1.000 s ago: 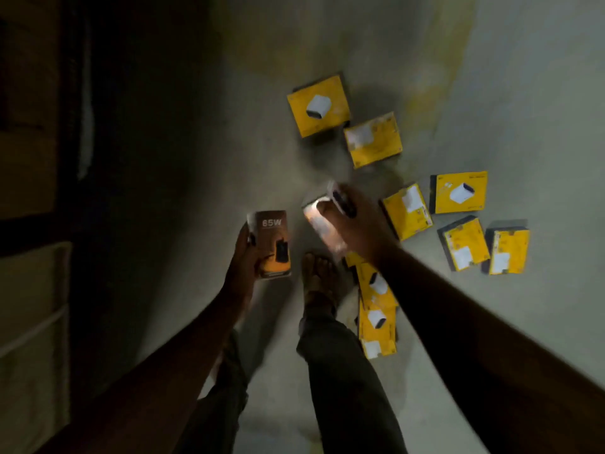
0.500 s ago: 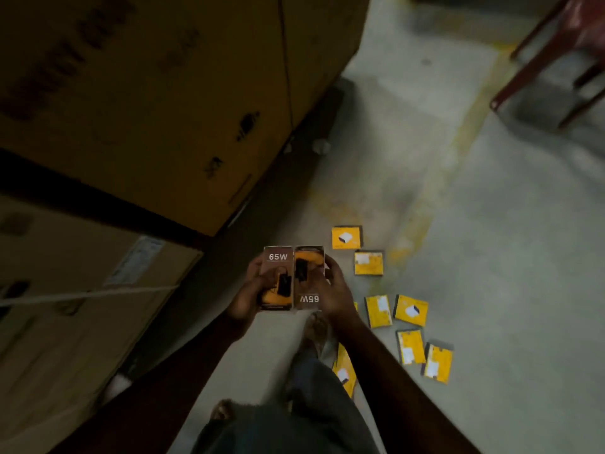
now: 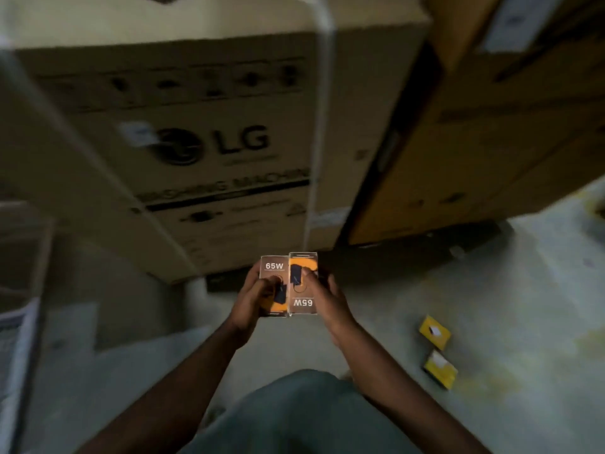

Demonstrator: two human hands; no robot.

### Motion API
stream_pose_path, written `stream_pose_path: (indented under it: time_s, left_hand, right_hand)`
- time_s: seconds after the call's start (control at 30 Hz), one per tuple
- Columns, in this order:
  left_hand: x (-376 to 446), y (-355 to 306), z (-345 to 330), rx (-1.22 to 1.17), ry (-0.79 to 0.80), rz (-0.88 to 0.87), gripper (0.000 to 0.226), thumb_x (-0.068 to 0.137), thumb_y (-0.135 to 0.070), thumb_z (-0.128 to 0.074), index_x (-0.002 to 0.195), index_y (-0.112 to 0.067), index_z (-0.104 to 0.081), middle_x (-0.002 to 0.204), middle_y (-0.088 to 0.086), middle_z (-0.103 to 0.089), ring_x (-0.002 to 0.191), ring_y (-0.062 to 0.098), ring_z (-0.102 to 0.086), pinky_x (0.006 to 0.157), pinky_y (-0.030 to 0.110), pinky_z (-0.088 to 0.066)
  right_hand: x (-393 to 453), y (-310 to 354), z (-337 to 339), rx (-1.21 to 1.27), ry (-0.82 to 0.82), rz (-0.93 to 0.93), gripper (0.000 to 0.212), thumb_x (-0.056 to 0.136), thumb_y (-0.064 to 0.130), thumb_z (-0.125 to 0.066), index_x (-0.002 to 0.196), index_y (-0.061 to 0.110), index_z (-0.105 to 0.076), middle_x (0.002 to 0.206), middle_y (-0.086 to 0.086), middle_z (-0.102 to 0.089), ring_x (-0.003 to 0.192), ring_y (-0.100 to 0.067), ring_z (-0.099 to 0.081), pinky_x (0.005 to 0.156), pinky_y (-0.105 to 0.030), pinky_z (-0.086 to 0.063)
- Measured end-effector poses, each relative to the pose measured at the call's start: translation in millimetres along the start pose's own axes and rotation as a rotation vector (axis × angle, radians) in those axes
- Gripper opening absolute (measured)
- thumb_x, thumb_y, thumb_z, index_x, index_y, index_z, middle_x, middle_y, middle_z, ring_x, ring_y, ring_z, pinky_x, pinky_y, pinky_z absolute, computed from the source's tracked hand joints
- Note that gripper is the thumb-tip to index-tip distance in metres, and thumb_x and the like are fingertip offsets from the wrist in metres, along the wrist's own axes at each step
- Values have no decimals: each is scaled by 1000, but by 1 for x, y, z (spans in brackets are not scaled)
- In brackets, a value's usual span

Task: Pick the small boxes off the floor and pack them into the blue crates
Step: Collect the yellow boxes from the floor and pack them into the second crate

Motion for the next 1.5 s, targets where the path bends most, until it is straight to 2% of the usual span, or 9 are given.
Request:
stream_pose_path:
  time_s: [0.1, 0.23, 0.33, 0.53, 0.7, 0.8, 1.13, 1.3, 1.5]
  left_hand:
    - [-44, 0, 98, -82, -107, -81, 46, 94, -38, -66, 138, -31, -53, 122, 7, -71, 105, 31, -71, 78, 50, -60]
    - [-104, 1, 224, -168, -308, -169, 61, 85, -41, -70, 141, -28, -49, 121, 2, -71, 100, 16, -71, 75, 33, -56]
    - [-146, -2, 307, -258, -467, -237, 58, 87, -36, -71, 140, -26, -51, 126, 7, -70, 116, 28, -67, 95, 50, -55]
    - [-207, 0, 440, -371, -784, -270, 66, 85, -40, -73, 146, -34, -47, 129, 4, -70, 120, 32, -66, 101, 55, -52]
    - [-232, -26, 539, -266, -962, -280, 73, 87, -46, -70, 152, -44, -36, 129, -6, -69, 115, 16, -68, 102, 46, -54]
    - [-254, -68, 599, -143, -1113, -298, 83, 82, -58, -67, 154, -49, -28, 131, -13, -65, 116, 4, -65, 104, 46, -53]
    - [-403, -205, 750, 33, -1484, -615, 80, 89, -34, -78, 152, -51, -32, 140, -11, -60, 114, 9, -68, 95, 43, -59]
    - [-492, -216, 826, 190, -1481, -708, 82, 86, -22, -80, 153, -31, -34, 147, 0, -52, 121, 15, -65, 94, 40, -59]
    - [-573, -194, 924, 183, -1465, -517, 106, 75, -25, -85, 160, -34, -22, 149, -14, -48, 132, -1, -52, 101, 28, -53]
  right_hand:
    - [-21, 3, -104, -83, 81, 8, 112, 71, 79, -70, 160, 26, -26, 148, -7, -56, 111, -18, -66, 93, -37, -57]
    - [-60, 12, -240, -202, 290, 53, 60, 91, 51, -70, 142, 36, -42, 132, 1, -67, 101, -12, -69, 80, -30, -56]
    - [-79, 17, -336, -290, 415, 181, 40, 89, 44, -77, 123, 33, -61, 119, 3, -75, 102, -12, -74, 92, -38, -59]
    - [-87, 30, -506, -447, 714, 307, 68, 79, 60, -79, 140, 44, -52, 123, 9, -73, 111, -12, -72, 96, -45, -59]
    - [-81, 48, -631, -481, 893, 358, 53, 96, 29, -72, 143, 30, -49, 118, 7, -73, 106, -9, -72, 78, -21, -58]
    - [-94, 81, -708, -489, 1026, 448, 56, 92, 19, -76, 141, 23, -50, 118, 3, -74, 109, -16, -72, 87, -30, -61]
    - [-220, 198, -932, -399, 1440, 752, 70, 87, 26, -79, 148, 25, -44, 128, 2, -71, 112, -14, -71, 85, -31, -61]
    - [-281, 195, -1026, -381, 1531, 999, 82, 89, 32, -79, 155, 24, -32, 137, 4, -65, 123, -14, -65, 100, -38, -56]
    - [-331, 170, -1143, -649, 1539, 1229, 91, 76, 55, -84, 149, 38, -34, 140, 15, -58, 128, -11, -57, 103, -48, -52]
Point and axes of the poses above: each hand's wrist, its own x-axis towards the middle knuckle, its own z-axis out of the back of the hand, y = z × x, the point moved 2 cm from there along x, towards the middle knuckle
